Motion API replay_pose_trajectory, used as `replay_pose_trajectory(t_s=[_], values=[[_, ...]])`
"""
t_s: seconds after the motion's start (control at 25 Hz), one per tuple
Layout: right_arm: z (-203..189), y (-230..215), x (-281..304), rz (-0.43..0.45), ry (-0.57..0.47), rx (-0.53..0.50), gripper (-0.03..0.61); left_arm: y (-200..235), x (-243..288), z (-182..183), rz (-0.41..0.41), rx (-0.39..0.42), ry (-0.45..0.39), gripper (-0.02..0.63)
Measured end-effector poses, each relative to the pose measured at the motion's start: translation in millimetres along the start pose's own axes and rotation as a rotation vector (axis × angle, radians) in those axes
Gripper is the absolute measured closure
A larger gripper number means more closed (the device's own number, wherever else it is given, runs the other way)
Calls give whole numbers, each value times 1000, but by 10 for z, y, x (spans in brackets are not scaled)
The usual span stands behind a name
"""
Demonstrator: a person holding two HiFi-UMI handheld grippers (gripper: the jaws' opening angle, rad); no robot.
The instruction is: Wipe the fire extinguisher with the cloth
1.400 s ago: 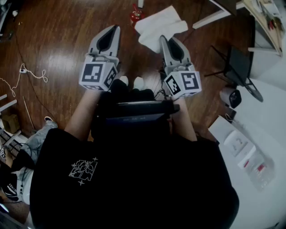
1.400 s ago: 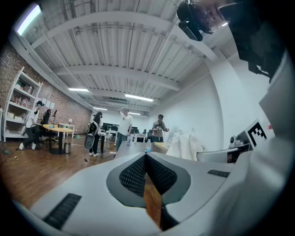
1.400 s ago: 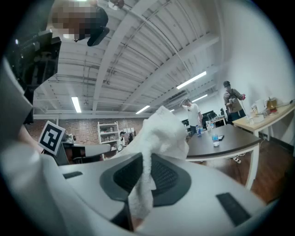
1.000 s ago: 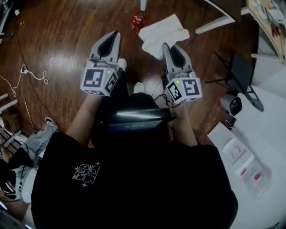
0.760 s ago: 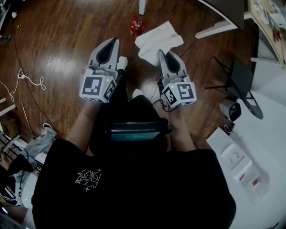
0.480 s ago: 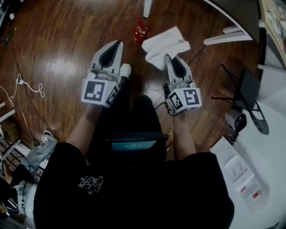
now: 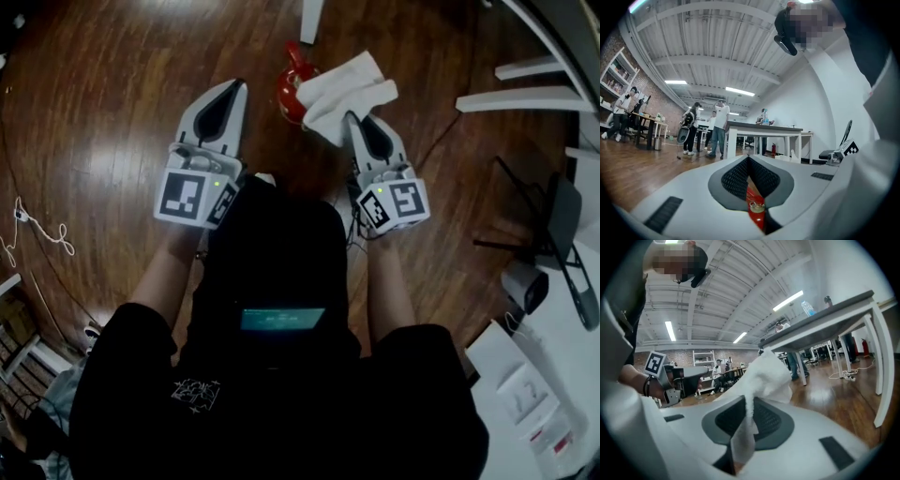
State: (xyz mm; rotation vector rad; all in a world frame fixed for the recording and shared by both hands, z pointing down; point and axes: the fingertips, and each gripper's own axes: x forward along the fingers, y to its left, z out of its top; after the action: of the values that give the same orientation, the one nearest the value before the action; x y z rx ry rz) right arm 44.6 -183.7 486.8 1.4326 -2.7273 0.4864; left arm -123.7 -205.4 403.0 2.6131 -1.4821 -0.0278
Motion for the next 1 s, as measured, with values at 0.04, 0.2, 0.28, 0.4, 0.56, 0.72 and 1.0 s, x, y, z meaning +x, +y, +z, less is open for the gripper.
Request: replay_pose_trajectory(t_s=[0.04,0.2,0.28,0.4,0.56,0.72,1.0], values=[[-169,-19,87,8,6,-9,509,54,48,-138,-3,1,-11,612],[-702,-43,367,26,44,-46,514,247,150,-426,2,17,-61,612],[-942,-94,445,10,68,-41,515,303,139,-499,16,34,-73,612],[-1131,-174,487,-14,74,-56,517,315,87,-568,34,39,-79,612],[-1183,-153,495,-27,84,-150,518,311,34,-621,47,32,-83,612],[-1731,-201,448,-20,179,-203,518,234,19,-643,37,45,-91,612],[-3144,-487,649,37,390,-92,518,108,9,-752,16,16,-79,612]])
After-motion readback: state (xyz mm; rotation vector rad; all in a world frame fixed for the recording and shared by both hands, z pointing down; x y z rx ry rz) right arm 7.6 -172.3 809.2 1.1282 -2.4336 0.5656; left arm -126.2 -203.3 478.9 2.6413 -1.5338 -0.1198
